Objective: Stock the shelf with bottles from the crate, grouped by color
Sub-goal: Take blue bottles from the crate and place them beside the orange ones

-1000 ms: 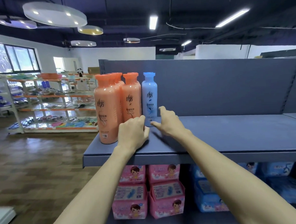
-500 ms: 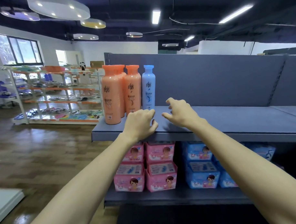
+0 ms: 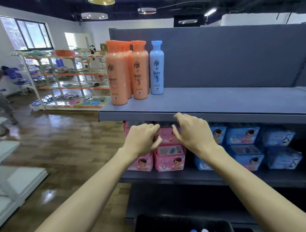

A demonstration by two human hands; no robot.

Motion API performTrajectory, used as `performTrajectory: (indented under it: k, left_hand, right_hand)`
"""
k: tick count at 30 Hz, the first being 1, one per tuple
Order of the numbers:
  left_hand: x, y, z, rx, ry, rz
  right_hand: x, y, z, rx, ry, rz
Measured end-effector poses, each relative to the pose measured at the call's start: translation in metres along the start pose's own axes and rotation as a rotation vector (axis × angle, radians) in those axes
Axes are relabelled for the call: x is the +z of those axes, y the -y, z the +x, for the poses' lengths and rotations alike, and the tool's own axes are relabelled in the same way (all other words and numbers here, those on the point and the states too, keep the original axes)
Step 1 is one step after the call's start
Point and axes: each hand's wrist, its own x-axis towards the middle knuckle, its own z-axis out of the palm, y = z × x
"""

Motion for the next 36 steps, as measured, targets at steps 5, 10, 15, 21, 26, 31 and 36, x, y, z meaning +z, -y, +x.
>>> performTrajectory:
  k: [5,10,15,21,26,31,36]
  left_hand:
    - [0.018,-0.010,-0.020,-0.025,0.118,-0.019]
    - [0.039,-0.028,-0.047,-0.054,0.238,-0.113]
    - [0.062,-0.056,-0.080,-0.129,0.322,-0.198]
    - [0.098,-0.091,-0.131,-0.178,0.502,-0.232]
    - [0.129,-0.125,-0.177,-0.209,0.705,-0.226]
    - [0.155,-0.166,-0.229,-0.254,0.863,-0.304]
    - [0.171,-0.203,-0.281,-0.304,1.051,-0.369]
  right_hand:
    - [0.028,-0.004,-0.027,0.000,0.130,0.015]
    - [0.054,-0.013,-0.052,0.002,0.205,0.019]
    - [0.091,-0.018,-0.087,0.031,0.310,0.056]
    - [0.139,-0.022,-0.145,0.073,0.456,0.093]
    - [0.172,-0.027,-0.203,0.131,0.586,0.106]
    - [0.194,-0.032,-0.267,0.209,0.709,0.142]
    - [0.219,-0.024,-0.327,0.236,0.905,0.156]
